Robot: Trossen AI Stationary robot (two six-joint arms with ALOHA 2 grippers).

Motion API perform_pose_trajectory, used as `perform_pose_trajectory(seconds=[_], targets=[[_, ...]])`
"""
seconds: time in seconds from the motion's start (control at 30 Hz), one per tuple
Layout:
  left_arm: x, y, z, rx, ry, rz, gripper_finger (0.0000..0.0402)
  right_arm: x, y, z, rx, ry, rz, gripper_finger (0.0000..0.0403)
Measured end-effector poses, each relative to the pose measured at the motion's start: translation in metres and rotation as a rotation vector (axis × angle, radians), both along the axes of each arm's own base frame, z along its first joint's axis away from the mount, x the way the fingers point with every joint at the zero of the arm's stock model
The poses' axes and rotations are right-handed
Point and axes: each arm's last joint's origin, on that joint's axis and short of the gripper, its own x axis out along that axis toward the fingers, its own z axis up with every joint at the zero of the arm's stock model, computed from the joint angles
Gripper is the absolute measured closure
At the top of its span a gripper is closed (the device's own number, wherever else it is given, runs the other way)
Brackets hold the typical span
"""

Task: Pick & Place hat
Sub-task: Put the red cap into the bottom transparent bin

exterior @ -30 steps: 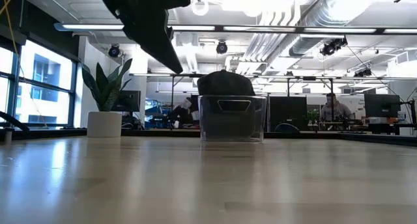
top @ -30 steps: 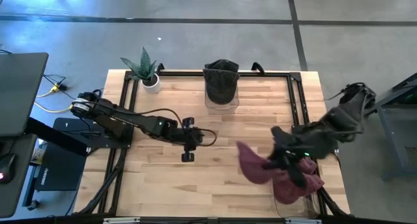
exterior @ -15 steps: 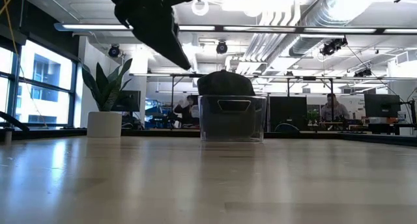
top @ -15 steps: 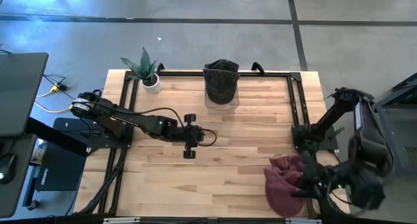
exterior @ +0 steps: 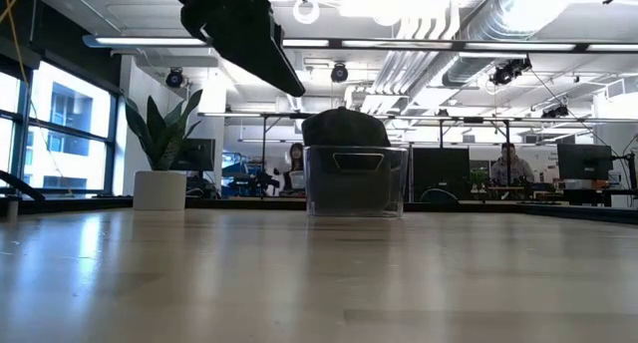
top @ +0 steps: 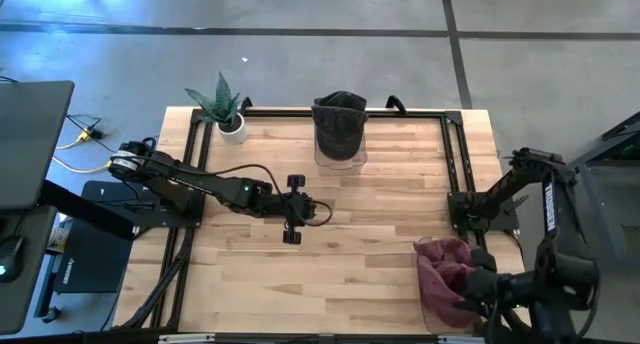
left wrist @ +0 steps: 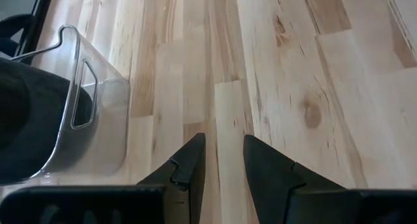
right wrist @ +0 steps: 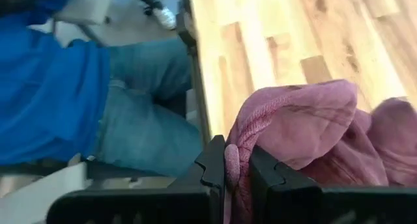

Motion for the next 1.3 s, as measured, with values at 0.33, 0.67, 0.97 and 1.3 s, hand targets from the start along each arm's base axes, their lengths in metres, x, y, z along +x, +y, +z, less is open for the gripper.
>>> perform_pose_trajectory(seconds=[0.33, 0.67, 0.97, 1.3], targets=[[0.000, 0.000, 0.000, 0.000, 0.006, -0.004, 0.0305, 0.001, 0.016, -0.024, -0.086, 0.062, -0.076, 0.0385], [0.000, 0.000, 0.000, -0.001, 0.006, -0.005, 0.0305, -0.003, 0.030, -0.048, -0.192, 0.125, -0.104, 0.0375], [0.000, 0.000, 0.000, -0.003, 0.003, -0.006, 0.0305, -0.005, 0.030, -0.062, -0.248, 0.202, -0.173, 0.0385], [0.000, 0.000, 0.000, -0.004, 0.003, -0.006, 0.0305, -0.012, 0.022, -0.094, -0.301, 0.418, -0.263, 0.0349]])
